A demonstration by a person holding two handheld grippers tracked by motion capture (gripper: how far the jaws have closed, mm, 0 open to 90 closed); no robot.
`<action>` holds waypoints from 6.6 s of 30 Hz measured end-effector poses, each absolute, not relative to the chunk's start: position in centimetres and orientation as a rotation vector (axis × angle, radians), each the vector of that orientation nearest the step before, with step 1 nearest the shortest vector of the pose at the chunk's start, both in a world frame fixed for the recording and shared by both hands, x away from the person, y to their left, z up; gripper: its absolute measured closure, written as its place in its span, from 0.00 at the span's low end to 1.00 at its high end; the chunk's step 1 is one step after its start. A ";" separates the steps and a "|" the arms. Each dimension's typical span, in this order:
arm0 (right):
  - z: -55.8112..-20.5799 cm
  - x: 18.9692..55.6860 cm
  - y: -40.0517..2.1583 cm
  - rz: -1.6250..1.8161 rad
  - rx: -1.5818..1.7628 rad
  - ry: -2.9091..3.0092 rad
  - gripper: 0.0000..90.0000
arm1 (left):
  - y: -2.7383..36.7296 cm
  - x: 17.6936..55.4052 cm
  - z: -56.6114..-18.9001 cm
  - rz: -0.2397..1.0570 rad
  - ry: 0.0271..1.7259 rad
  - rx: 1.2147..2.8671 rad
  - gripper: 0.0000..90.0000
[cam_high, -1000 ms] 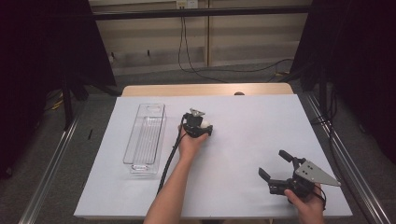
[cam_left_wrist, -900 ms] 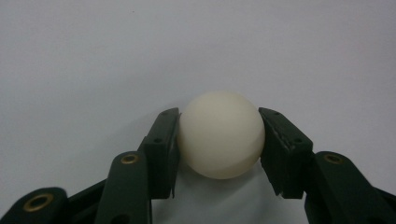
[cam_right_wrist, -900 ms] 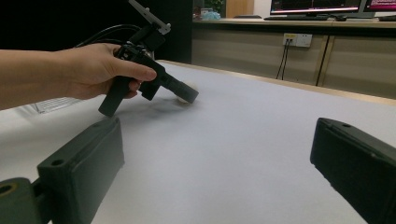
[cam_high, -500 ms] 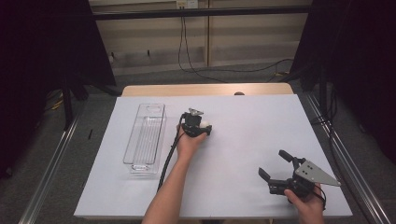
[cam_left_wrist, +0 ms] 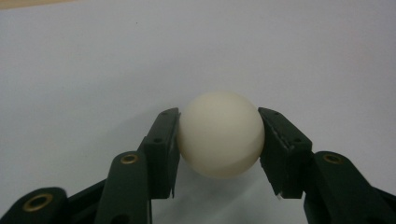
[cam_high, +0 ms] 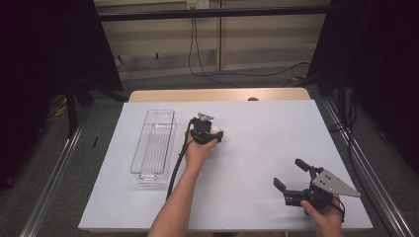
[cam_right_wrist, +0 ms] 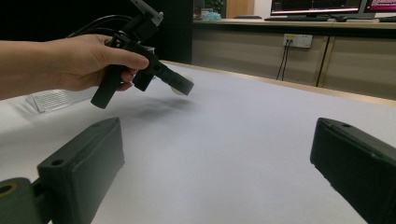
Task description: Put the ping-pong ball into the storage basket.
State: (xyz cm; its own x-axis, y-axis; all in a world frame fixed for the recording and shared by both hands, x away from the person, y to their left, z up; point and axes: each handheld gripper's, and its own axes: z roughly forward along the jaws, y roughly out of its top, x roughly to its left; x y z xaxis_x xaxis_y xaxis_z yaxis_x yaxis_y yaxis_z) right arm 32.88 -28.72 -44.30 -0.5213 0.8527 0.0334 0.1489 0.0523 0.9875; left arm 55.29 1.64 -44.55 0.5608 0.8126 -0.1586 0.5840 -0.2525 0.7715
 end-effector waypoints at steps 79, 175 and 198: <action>-44.4 33.0 -28.8 1.520 1.028 1.732 0.02 | 5.2 53.7 -39.7 0.350 1.152 1.947 0.57; -44.4 33.0 -28.8 1.519 1.036 1.723 0.02 | 9.0 52.0 -36.3 0.385 1.177 1.921 0.57; -44.4 33.0 -28.8 1.516 1.028 1.734 0.02 | 10.6 51.6 -36.1 0.400 1.186 1.912 0.57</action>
